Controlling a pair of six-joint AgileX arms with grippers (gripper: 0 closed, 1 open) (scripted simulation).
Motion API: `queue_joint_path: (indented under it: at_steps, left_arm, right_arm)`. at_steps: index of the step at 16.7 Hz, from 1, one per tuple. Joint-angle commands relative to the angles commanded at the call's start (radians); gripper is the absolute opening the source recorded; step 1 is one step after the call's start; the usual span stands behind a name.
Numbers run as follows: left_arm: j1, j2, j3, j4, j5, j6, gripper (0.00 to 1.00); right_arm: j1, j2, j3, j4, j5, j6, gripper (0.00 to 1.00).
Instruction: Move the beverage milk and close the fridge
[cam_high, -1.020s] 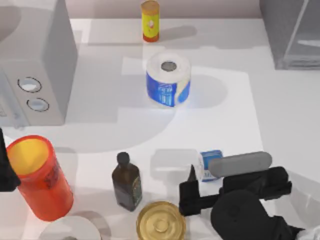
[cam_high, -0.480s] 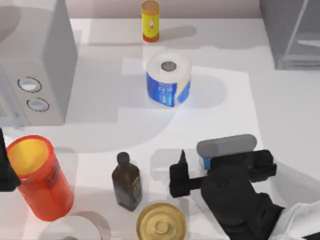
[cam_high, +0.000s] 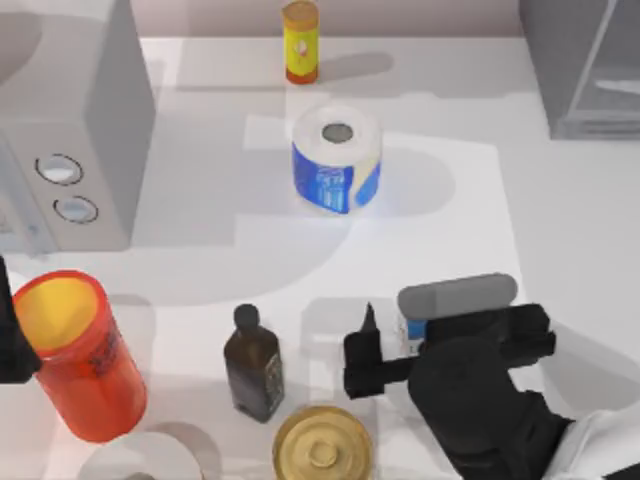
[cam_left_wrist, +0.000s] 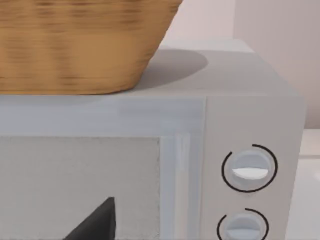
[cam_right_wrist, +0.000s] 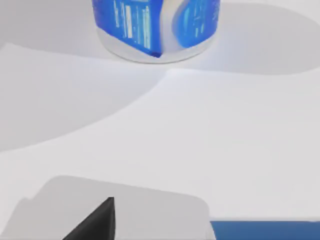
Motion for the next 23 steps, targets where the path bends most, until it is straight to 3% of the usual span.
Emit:
queue_joint_path:
  at_steps: [13, 23]
  left_arm:
    - [0.000, 0.000, 0.000, 0.000, 0.000, 0.000, 1.00]
    - [0.000, 0.000, 0.000, 0.000, 0.000, 0.000, 1.00]
  right_arm:
    - [0.000, 0.000, 0.000, 0.000, 0.000, 0.000, 0.02]
    - [0.000, -0.004, 0.001, -0.003, 0.000, 0.001, 0.00]
